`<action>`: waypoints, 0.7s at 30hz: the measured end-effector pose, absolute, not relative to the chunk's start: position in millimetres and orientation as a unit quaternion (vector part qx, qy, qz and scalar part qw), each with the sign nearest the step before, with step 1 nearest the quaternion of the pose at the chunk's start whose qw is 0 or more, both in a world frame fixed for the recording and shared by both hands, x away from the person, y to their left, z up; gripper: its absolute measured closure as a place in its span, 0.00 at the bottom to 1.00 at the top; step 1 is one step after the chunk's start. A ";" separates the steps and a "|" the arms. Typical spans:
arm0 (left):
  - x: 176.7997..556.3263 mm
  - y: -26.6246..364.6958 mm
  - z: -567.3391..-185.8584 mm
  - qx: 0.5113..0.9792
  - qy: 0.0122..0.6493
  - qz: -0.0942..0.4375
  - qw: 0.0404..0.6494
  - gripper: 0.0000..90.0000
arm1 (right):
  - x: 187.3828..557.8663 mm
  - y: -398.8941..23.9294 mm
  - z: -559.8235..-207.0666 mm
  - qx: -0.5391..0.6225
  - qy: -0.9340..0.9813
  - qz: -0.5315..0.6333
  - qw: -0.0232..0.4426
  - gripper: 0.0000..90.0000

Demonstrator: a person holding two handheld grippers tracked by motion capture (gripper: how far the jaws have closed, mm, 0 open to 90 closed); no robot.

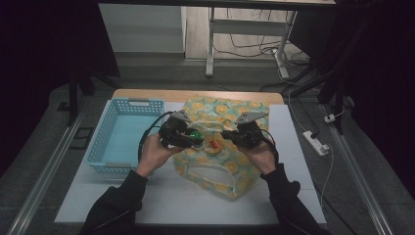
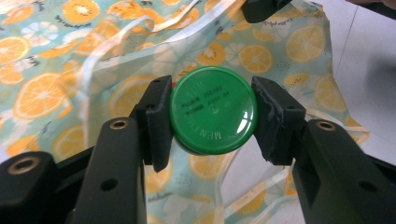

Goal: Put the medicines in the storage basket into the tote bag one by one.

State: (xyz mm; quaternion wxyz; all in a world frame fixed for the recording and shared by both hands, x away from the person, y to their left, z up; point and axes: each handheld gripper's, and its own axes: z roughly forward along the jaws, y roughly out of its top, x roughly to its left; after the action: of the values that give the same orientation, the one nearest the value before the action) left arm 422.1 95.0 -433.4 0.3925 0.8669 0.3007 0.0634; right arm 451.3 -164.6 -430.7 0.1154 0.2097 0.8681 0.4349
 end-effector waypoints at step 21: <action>443.5 48.6 -452.9 0.875 0.292 0.062 0.382 0.57 | 449.4 -165.3 -426.2 0.207 0.862 0.447 0.120 1.00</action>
State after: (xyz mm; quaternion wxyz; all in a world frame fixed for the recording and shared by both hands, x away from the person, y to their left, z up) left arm 443.5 48.6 -452.9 0.3818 0.8749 0.2915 0.0619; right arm 449.4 -165.3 -426.2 0.1204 0.2072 0.8619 0.4468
